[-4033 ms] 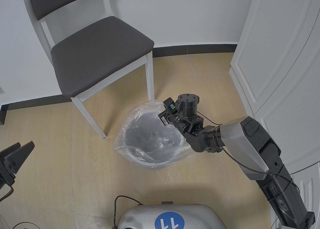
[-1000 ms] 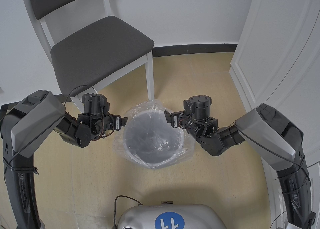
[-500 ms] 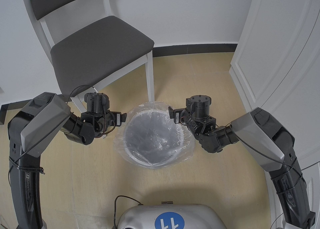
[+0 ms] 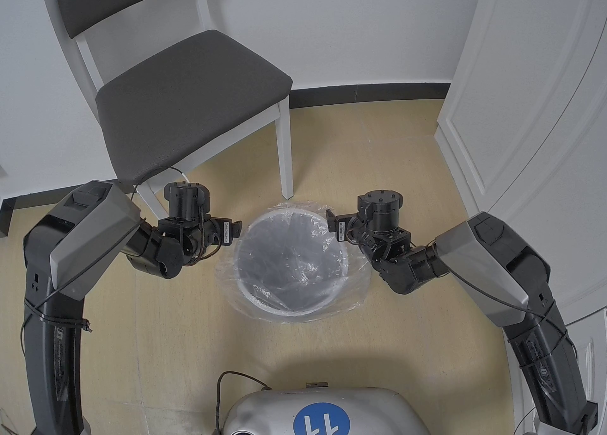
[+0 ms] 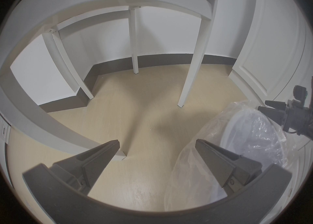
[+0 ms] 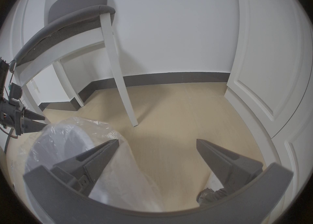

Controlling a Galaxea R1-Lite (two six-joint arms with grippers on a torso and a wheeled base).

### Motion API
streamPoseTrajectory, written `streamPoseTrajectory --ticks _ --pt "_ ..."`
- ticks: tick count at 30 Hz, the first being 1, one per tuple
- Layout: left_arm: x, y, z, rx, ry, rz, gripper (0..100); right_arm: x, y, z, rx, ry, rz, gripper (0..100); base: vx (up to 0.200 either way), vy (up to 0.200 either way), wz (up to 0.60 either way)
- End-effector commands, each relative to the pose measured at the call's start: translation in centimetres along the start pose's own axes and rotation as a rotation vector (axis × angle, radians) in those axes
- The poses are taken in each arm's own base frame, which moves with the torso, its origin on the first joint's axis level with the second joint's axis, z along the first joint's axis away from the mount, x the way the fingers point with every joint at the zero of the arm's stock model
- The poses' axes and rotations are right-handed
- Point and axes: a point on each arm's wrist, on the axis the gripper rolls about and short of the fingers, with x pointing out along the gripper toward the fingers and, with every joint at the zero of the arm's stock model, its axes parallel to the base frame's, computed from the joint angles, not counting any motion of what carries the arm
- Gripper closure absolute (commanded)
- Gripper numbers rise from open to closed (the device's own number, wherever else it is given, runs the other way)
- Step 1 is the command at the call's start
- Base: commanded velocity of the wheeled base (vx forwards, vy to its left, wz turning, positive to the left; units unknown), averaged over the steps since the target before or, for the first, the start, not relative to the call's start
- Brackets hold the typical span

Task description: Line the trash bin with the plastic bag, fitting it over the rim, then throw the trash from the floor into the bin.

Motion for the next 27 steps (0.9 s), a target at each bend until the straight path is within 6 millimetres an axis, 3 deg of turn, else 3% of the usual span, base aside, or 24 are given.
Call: streamPoseTrajectory --ticks 1,7,13,19,27 --pt "0.3 0.1 -0.5 0.000 0.014 0.003 0 0.3 -0.2 -1.1 -0.007 0.021 -0.003 0 0.000 0.000 0.00" --pt "0.4 0.2 -0.7 0.003 0.019 0.005 0 0.4 -0.2 -1.1 -0.007 0.023 -0.005 0 0.000 0.000 0.00" --pt "-0.1 1.0 0.1 -0.007 0.002 0.019 0 0.2 -0.2 0.2 0.005 -0.005 -0.004 0 0.000 0.000 0.00" --pt "-2.5 1.4 1.7 -0.013 -0.018 0.023 0 -1.1 -0.5 2.5 0.007 -0.015 -0.004 0 0.000 0.000 0.00" --pt "-6.1 1.5 1.3 -0.005 0.028 0.016 0 -3.9 -0.8 3.6 -0.012 0.031 0.005 0 0.000 0.000 0.00"
